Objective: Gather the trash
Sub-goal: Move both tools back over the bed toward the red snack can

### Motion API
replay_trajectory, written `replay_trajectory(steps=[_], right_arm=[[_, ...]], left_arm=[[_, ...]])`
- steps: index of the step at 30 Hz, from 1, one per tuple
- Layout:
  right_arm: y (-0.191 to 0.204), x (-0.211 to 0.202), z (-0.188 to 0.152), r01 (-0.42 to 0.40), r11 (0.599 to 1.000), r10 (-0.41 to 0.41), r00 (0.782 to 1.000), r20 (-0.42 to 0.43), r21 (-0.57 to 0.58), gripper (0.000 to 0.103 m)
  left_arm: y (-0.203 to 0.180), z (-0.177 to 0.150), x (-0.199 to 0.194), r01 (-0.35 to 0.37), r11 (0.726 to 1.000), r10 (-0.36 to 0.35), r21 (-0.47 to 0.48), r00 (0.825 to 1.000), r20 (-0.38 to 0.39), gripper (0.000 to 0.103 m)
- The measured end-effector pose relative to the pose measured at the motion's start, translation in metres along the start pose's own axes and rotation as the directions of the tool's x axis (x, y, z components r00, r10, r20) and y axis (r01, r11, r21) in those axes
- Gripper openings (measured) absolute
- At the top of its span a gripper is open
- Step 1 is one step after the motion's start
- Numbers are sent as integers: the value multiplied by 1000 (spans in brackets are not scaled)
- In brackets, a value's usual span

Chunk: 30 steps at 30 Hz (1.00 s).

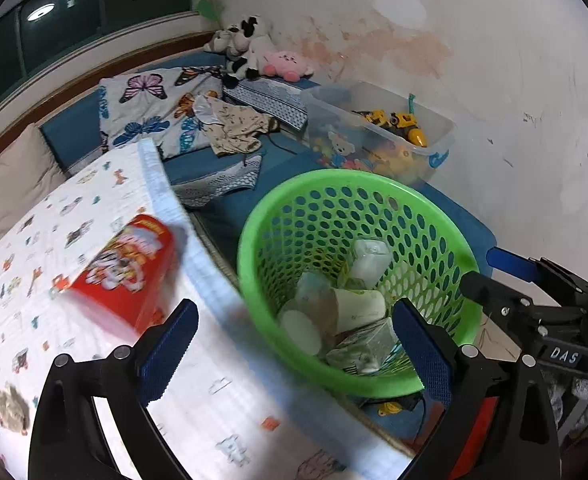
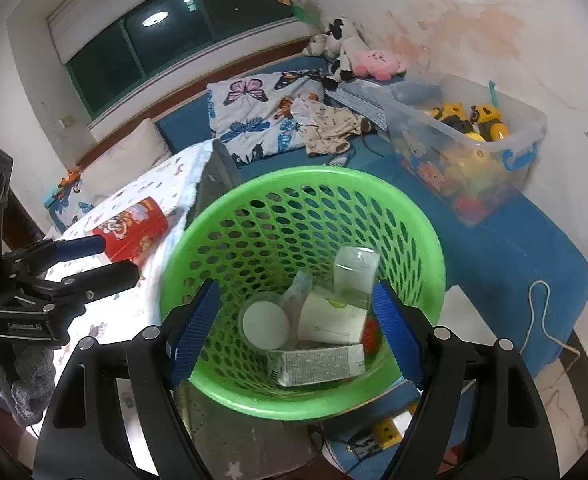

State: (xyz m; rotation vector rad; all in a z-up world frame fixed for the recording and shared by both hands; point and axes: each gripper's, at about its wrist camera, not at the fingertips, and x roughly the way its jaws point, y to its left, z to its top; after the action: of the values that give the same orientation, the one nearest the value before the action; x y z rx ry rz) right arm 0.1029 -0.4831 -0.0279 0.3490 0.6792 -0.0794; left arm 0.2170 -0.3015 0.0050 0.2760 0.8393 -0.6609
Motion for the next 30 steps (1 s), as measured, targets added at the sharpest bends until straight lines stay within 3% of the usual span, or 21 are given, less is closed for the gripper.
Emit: replay_trajectory(steps=[16,30], right_arm=[[72,8,9,-84,991,83,996,-15,-105,86],[175,63,35,-193,960,167,976,-140,-201,87]], left_arm=[[90,-61,-67,-165,977,172,-132,984,38,94],[199,-125,-111,-300,898,316,-320,949,-1,94]])
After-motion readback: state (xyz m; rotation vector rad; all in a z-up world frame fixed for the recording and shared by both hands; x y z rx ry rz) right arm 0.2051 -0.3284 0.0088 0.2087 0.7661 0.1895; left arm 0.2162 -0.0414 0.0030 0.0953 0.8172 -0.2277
